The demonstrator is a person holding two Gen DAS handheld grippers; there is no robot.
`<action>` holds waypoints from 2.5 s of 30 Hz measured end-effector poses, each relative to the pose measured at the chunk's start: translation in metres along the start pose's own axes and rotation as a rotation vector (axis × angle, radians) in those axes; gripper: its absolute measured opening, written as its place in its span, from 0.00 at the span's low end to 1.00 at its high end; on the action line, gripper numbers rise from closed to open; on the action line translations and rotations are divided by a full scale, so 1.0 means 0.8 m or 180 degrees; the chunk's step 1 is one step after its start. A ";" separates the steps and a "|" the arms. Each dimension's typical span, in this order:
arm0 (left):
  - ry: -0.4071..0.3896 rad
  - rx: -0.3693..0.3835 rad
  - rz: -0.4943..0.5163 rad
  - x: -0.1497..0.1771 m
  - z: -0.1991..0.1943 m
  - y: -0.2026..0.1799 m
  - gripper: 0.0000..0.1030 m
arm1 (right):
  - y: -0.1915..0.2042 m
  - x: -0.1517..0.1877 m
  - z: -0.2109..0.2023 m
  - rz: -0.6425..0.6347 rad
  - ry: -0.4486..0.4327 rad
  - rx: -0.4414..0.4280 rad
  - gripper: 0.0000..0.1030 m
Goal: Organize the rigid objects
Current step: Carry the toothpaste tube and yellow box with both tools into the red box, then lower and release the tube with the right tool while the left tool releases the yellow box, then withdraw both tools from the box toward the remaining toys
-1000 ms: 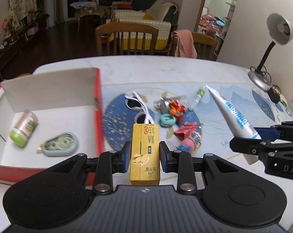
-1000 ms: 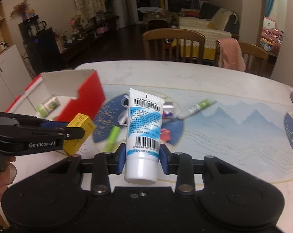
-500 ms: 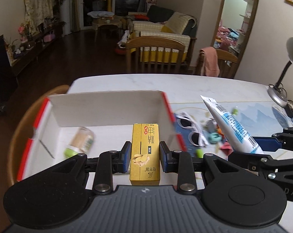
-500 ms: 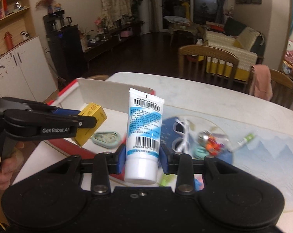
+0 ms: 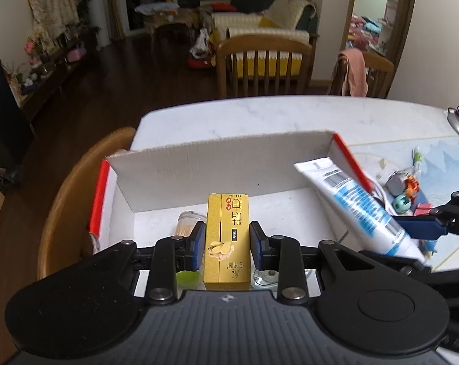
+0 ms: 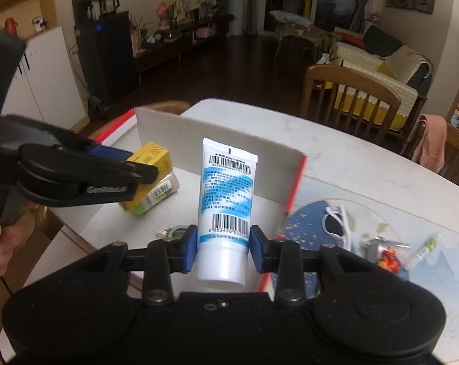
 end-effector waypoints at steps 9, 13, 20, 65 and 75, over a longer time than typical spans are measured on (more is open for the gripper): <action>0.0350 0.0128 0.0142 0.001 0.065 -0.004 0.29 | 0.026 -0.005 0.072 -0.0164 0.0422 0.0158 0.33; 0.0485 0.0191 0.0177 0.002 0.085 -0.007 0.29 | 0.029 -0.004 0.099 -0.0163 0.0623 0.0189 0.33; 0.0697 0.0249 0.0207 0.011 0.108 -0.010 0.29 | 0.031 0.007 0.132 -0.0136 0.0907 0.0241 0.33; 0.0361 0.0318 -0.0013 0.002 -0.010 -0.012 0.31 | -0.001 0.008 0.016 0.0312 0.0293 -0.0146 0.55; 0.0055 0.0317 0.0053 0.004 -0.062 -0.045 0.63 | -0.020 0.015 -0.045 0.0392 0.0046 -0.0308 0.62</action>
Point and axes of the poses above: each gripper's, at about its wrist camera, not at the fingertips, and z roughly the way its jaws point, y to its left, x to its underside, the point moved 5 cm from there along z, roughly the way its jaws point, and after that the axes turned 2 degrees about z, right-handed, at the moved point
